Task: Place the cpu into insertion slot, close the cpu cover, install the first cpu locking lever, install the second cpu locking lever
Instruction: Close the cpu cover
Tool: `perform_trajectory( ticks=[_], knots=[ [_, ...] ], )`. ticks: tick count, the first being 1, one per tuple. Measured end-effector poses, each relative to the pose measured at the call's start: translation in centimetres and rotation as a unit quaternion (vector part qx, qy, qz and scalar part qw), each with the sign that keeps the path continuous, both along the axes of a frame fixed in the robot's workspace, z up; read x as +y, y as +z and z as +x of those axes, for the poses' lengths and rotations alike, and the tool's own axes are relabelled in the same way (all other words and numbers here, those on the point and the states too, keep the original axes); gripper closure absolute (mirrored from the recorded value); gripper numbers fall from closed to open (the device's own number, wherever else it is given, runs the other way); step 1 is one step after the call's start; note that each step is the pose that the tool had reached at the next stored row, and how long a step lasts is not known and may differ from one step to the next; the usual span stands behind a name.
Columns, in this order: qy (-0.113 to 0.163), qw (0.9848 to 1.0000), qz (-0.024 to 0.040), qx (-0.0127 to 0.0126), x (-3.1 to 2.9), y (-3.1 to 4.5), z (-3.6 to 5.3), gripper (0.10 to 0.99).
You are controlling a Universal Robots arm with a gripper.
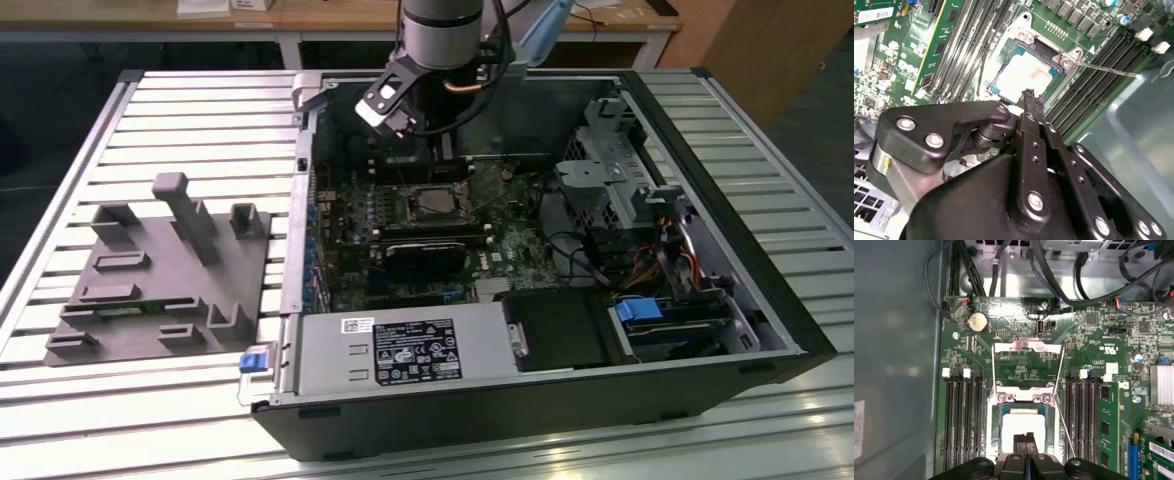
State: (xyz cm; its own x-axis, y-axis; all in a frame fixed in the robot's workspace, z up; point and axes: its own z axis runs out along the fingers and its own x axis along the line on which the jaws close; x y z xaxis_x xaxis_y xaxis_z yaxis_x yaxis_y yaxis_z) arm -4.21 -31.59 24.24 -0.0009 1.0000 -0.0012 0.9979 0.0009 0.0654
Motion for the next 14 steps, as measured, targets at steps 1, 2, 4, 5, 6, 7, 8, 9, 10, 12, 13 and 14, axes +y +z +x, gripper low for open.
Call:
perform_trajectory(
  ticks=[1,2,4,5,6,7,8,9,10,12,13,14],
  knots=[
    [0.0,1.0,0.0,0.0,0.0,0.15,0.0,0.98],
    [0.0,1.0,0.0,0.0,0.0,0.26,0.06,0.98],
    [0.0,1.0,0.0007,0.0001,0.01,0.31,0.35,0.98],
    [0.0,1.0,0.001,0.0007,-0.01,0.31,0.63,0.98],
    [0.0,1.0,0.0013,0.0016,-0.03,0.32,0.89,0.98],
    [0.0,1.0,0.0015,0.0028,-0.04,0.32,1.13,0.98],
    [0.0,1.0,0.0014,0.0043,-0.05,0.32,1.33,0.98],
    [0.0,1.0,0.0014,0.0058,-0.05,0.33,1.44,0.98],
    [0.0,1.0,0.0012,0.007,-0.06,0.39,1.46,0.98],
    [0.0,1.0,0.0017,0.0075,-0.05,0.67,1.46,0.98],
    [0.0,1.0,0.0019,0.0076,-0.05,0.83,1.47,0.98],
    [0.0,1.0,0.002,0.0082,-0.05,0.88,1.54,0.98]
  ],
)
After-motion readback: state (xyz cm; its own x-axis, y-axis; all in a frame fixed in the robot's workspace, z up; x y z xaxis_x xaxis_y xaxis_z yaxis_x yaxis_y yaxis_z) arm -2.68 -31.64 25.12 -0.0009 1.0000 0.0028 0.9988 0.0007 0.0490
